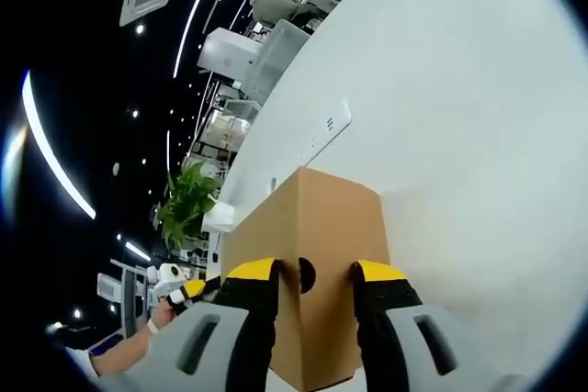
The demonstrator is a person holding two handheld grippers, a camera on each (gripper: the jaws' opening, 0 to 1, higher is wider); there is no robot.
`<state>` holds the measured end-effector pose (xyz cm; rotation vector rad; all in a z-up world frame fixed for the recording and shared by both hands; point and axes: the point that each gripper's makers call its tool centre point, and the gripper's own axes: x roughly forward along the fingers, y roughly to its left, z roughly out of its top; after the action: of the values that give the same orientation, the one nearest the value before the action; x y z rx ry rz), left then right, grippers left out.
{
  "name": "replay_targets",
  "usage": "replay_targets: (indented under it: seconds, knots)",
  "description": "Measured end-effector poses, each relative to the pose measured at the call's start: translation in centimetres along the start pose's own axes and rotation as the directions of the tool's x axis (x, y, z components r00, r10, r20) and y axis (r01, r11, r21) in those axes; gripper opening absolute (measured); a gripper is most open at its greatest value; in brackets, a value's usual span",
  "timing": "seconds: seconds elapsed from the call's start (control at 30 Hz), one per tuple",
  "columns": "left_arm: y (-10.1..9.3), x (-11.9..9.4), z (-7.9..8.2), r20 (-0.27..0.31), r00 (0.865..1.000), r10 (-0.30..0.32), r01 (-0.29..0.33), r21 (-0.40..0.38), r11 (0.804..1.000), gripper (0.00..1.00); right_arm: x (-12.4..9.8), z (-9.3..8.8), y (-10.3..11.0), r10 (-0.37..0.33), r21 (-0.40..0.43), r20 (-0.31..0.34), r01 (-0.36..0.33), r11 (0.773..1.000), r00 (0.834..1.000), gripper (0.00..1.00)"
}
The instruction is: Operate the shoe box by opening the lid, removing the specified soft item, and placing it in the target area until the item is outside and the box remains undamaged.
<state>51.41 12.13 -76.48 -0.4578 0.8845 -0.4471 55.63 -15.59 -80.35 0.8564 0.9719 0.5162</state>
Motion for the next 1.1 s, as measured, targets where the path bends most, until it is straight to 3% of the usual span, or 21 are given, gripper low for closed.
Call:
replay_targets:
  seconds: [0.1, 0.2, 0.27, 0.3, 0.33, 0.37, 0.4, 0.47, 0.53, 0.57, 0.63, 0.73, 0.77, 0.87, 0.9, 0.93, 0.97, 1.03, 1.07, 1.1]
  knots:
    - [-1.2, -1.0, 0.3, -0.005, 1.0, 0.021, -0.02, 0.161, 0.987, 0.77, 0.1, 0.2, -0.2, 0.002, -0.001, -0.001, -0.002, 1.0, 1.0, 0.31]
    - [-2.3, -1.6, 0.8, -0.003, 1.0, 0.026, -0.024, 0.256, 0.966, 0.79, 0.1, 0.3, -0.3, 0.002, -0.002, -0.003, -0.002, 1.0, 1.0, 0.31]
    - [-2.7, -2.0, 1.5, 0.01, 0.999, 0.047, -0.048, 0.333, 0.942, 0.83, 0.1, 0.2, -0.2, 0.003, -0.001, -0.003, -0.003, 1.0, 1.0, 0.31]
    - [-3.0, -2.0, 2.2, 0.033, 0.998, 0.052, -0.061, 0.405, 0.912, 0.86, 0.1, 0.2, -0.2, 0.004, 0.0, -0.002, -0.004, 1.0, 1.0, 0.31]
    - [-3.4, -2.2, 2.5, 0.041, 0.996, 0.075, -0.086, 0.496, 0.864, 0.89, 0.0, 0.0, 0.0, 0.004, 0.001, 0.001, -0.004, 1.0, 1.0, 0.31]
    - [-3.5, -2.3, 2.5, 0.04, 0.996, 0.086, -0.094, 0.525, 0.846, 0.91, 0.0, 0.0, 0.0, 0.004, 0.001, 0.001, -0.004, 1.0, 1.0, 0.31]
    - [-3.9, -2.6, 2.5, 0.037, 0.993, 0.11, -0.11, 0.602, 0.791, 0.93, 0.0, 0.1, -0.1, 0.005, 0.001, 0.001, -0.005, 1.0, 1.0, 0.31]
    - [-5.1, -2.7, 3.1, 0.063, 0.992, 0.113, -0.124, 0.702, 0.701, 0.94, 0.0, 0.1, -0.1, 0.002, 0.001, 0.0, -0.002, 1.0, 1.0, 0.31]
    - [-6.1, -3.0, 3.1, 0.068, 0.992, 0.104, -0.12, 0.739, 0.663, 0.93, 0.0, 0.0, 0.0, 0.003, -0.001, -0.001, -0.003, 1.0, 1.0, 0.31]
    - [-6.5, -3.1, 3.4, 0.08, 0.992, 0.102, -0.126, 0.767, 0.629, 0.93, 0.0, 0.0, 0.0, 0.004, 0.0, -0.001, -0.004, 1.0, 1.0, 0.31]
    - [-7.6, -3.4, 3.6, 0.098, 0.991, 0.094, -0.135, 0.802, 0.581, 0.93, -0.1, -0.1, 0.1, 0.003, -0.002, -0.002, -0.003, 1.0, 1.0, 0.31]
    - [-8.8, -3.7, 3.5, 0.114, 0.988, 0.103, -0.149, 0.871, 0.468, 0.92, -0.2, -0.5, 0.5, 0.007, 0.001, 0.003, -0.007, 1.0, 1.0, 0.31]
    - [-9.3, -3.7, 3.2, 0.113, 0.989, 0.096, -0.143, 0.896, 0.421, 0.92, -0.2, -0.4, 0.4, 0.006, -0.001, 0.005, -0.006, 1.0, 1.0, 0.31]
    - [-10.4, -3.7, 1.9, 0.118, 0.988, 0.098, -0.144, 0.927, 0.346, 0.91, -0.1, -0.3, 0.3, 0.007, -0.001, 0.009, -0.007, 1.0, 1.0, 0.31]
    - [-10.8, -3.5, 1.1, 0.106, 0.99, 0.097, -0.131, 0.941, 0.311, 0.9, -0.1, -0.3, 0.3, 0.01, 0.002, 0.011, -0.01, 1.0, 1.0, 0.31]
    - [-10.9, -3.4, 0.9, 0.103, 0.99, 0.096, -0.127, 0.944, 0.303, 0.9, -0.1, -0.2, 0.2, 0.01, 0.003, 0.012, -0.01, 1.0, 1.0, 0.31]
    - [-11.1, -3.2, 0.0, 0.094, 0.99, 0.107, -0.12, 0.955, 0.27, 0.9, 0.0, -0.1, 0.1, 0.011, 0.005, 0.014, -0.011, 1.0, 1.0, 0.31]
    - [-11.1, -3.0, -0.7, 0.084, 0.99, 0.115, -0.109, 0.967, 0.231, 0.88, -0.1, -0.2, 0.2, 0.012, 0.006, 0.018, -0.012, 1.0, 1.0, 0.31]
    - [-11.1, -2.8, -1.0, 0.085, 0.989, 0.122, -0.108, 0.974, 0.201, 0.87, -0.1, -0.3, 0.3, 0.014, 0.006, 0.02, -0.014, 1.0, 1.0, 0.31]
    - [-11.2, -2.7, -1.3, 0.085, 0.989, 0.124, -0.108, 0.975, 0.195, 0.88, -0.1, -0.4, 0.4, 0.015, 0.007, 0.021, -0.015, 1.0, 1.0, 0.31]
